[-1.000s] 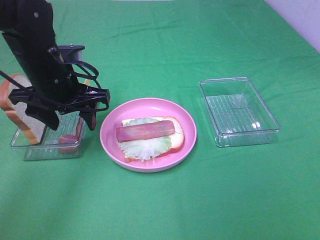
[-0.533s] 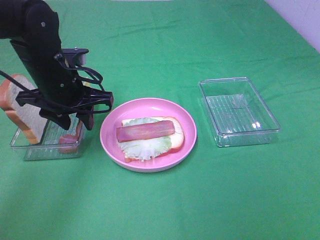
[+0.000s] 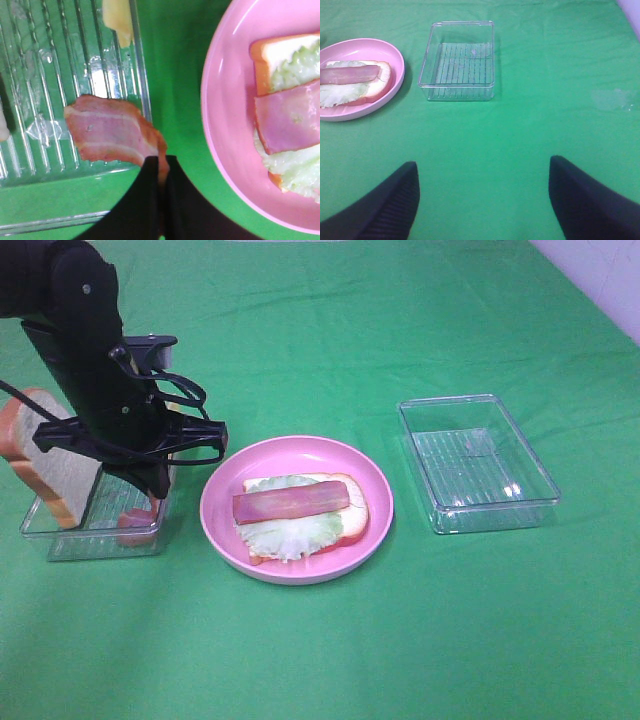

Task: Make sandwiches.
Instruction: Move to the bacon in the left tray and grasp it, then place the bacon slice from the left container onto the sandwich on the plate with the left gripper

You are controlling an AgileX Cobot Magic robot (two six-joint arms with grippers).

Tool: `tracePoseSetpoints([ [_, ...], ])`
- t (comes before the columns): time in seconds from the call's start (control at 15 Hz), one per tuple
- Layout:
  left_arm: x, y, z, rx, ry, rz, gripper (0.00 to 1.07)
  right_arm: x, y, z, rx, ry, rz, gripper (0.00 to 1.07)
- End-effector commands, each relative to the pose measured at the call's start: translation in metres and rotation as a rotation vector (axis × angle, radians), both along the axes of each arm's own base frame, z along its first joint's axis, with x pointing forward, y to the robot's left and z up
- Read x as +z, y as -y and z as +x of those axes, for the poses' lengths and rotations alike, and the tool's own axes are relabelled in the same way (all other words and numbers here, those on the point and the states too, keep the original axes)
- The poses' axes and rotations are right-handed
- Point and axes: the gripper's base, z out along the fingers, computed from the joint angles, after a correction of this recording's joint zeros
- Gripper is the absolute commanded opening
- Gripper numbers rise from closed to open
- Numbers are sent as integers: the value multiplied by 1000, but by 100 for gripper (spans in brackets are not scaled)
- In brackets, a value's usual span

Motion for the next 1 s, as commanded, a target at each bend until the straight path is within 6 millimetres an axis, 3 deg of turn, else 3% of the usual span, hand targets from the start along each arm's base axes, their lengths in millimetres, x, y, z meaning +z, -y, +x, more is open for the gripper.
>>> tracePoseSetpoints([
  [0.07, 11, 3, -2, 3, 27, -22, 0, 0, -1, -1, -5, 24, 8, 69],
  [0.27, 57, 6, -6, -33, 120, -119, 0, 0, -1, -1, -5, 24, 8, 69],
  [0.4, 68, 11, -5, -59, 132, -161, 0, 0, -1, -1, -5, 24, 8, 69],
  [0.6, 98, 39, -5, -186, 166, -473, 0, 0, -1, -1, -6, 24, 8, 69],
  [0.73, 92, 55, -3, -238, 142, -632, 0, 0, -1, -1, -6, 24, 9, 69],
  [0.8, 76, 65, 3, -213, 86, -732, 0, 0, -1, -1, -6, 24, 9, 69],
  [0.87, 76, 65, 3, -213, 86, -732, 0, 0, -1, -1, -6, 24, 9, 69],
  [1.0, 47, 75, 10, -212, 22, -804, 0, 0, -1, -1, -6, 24, 9, 69],
])
